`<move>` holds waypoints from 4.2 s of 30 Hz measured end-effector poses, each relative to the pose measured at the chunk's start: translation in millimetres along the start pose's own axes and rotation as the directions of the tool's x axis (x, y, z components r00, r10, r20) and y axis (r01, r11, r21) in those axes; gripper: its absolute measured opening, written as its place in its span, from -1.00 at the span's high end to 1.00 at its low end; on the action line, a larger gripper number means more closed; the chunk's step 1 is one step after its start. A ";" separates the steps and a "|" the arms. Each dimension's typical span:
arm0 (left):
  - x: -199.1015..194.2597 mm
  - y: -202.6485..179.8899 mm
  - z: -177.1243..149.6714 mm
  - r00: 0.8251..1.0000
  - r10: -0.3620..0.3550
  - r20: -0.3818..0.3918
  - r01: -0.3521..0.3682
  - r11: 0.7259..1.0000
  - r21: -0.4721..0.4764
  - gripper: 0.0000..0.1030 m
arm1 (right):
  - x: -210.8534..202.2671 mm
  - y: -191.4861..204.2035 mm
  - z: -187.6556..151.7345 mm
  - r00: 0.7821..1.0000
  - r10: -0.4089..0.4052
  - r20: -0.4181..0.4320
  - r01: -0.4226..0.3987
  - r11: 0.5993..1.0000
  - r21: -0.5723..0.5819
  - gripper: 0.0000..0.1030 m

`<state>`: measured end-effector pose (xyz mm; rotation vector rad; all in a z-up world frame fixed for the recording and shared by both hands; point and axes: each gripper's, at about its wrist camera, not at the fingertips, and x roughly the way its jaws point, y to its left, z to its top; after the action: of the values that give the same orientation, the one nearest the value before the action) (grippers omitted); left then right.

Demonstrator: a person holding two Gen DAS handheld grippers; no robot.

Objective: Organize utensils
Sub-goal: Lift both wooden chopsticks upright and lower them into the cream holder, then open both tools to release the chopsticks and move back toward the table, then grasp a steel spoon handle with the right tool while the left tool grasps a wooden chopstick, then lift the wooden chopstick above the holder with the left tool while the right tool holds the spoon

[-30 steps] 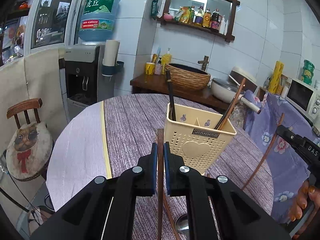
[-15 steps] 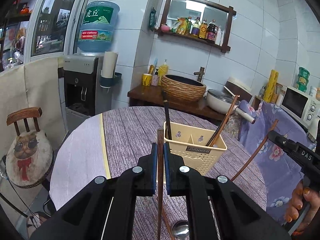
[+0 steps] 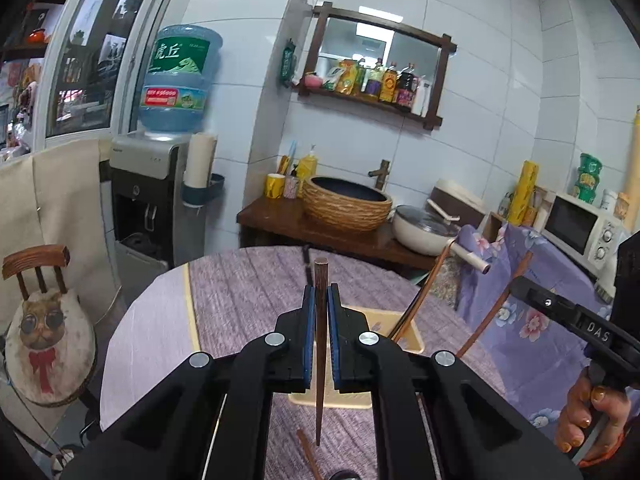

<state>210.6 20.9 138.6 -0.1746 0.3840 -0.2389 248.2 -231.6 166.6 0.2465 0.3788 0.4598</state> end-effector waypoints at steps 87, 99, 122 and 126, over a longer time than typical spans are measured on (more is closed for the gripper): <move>76.4 12.8 -184.3 0.897 0.163 -0.412 -0.179 0.984 -0.001 -0.06 | 96.5 -62.2 -213.5 0.814 -0.355 -0.459 0.389 0.921 -0.022 0.16; 101.2 0.3 -181.5 0.867 0.173 -0.467 -0.155 0.985 0.077 0.24 | 107.8 -58.1 -209.8 0.796 -0.390 -0.463 0.403 0.912 -0.074 0.28; 119.7 -6.7 -184.7 0.846 0.204 -0.493 -0.167 0.979 0.119 0.81 | 113.4 -56.6 -209.2 0.797 -0.396 -0.456 0.399 0.912 -0.094 0.29; 121.9 -3.7 -182.7 0.847 0.197 -0.494 -0.169 0.980 0.101 0.82 | 112.9 -57.2 -209.2 0.801 -0.390 -0.454 0.395 0.914 -0.089 0.29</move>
<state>248.5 -37.1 -69.9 -0.0164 0.9115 -0.1011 278.4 -197.4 -73.6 0.0564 0.8864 0.0953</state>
